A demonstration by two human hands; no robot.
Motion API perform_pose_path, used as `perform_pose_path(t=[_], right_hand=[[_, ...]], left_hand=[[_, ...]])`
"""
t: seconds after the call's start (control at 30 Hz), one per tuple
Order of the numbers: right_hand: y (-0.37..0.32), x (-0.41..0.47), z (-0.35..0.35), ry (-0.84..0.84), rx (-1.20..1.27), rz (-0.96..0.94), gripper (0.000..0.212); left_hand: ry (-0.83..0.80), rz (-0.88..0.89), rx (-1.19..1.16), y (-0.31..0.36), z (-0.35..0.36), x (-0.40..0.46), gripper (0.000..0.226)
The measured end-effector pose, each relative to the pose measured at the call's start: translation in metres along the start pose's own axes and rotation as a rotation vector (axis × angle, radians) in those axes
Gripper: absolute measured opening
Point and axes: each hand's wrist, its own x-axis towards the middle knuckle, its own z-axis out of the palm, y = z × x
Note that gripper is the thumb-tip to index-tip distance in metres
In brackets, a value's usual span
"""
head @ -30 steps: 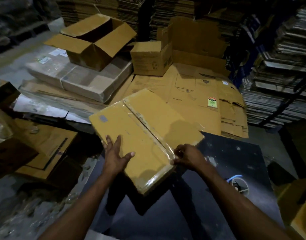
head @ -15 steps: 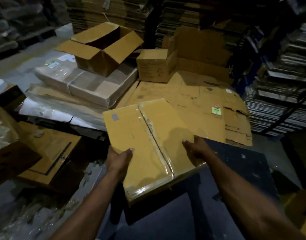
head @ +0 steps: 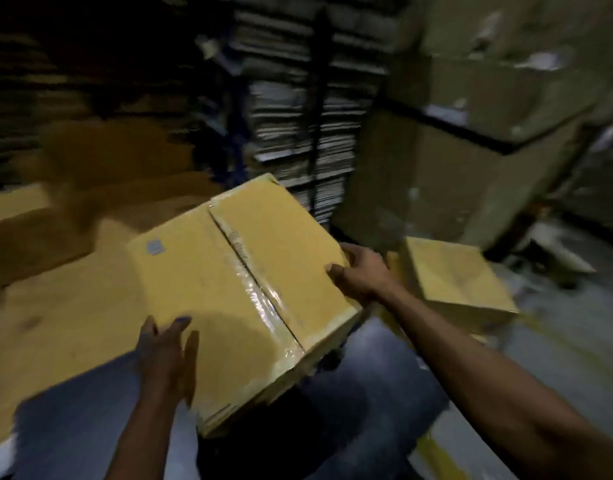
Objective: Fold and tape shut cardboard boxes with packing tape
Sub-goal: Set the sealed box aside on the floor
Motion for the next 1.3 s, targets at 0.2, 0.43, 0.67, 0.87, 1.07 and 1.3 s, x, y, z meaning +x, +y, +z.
perform_pose_path(t=[0.2, 0.43, 0.67, 0.87, 1.07, 1.3], right_hand=[[0.094, -0.011, -0.146, 0.304, -0.023, 0.187, 0.060], [0.285, 0.054, -0.249, 0.438, 0.053, 0.333, 0.064], [0.535, 0.214, -0.294, 0.429, -0.066, 0.503, 0.064], [0.656, 0.259, -0.334, 0.456, -0.077, 0.619, 0.061], [0.748, 0.269, -0.331, 0.558, -0.086, 0.779, 0.064], [0.747, 0.260, -0.326, 0.614, -0.038, 0.800, 0.032]], left_hand=[[-0.296, 0.095, 0.014, 0.055, 0.187, -0.010, 0.051], [-0.558, 0.099, 0.100, 0.044, 0.430, -0.017, 0.050], [-0.524, 0.169, 0.295, 0.005, 0.707, -0.015, 0.051], [-0.595, 0.129, 0.588, -0.096, 0.892, 0.057, 0.104], [-0.649, 0.135, 0.739, -0.077, 0.970, -0.019, 0.091], [-0.662, 0.123, 0.859, -0.103, 1.001, -0.029, 0.071]])
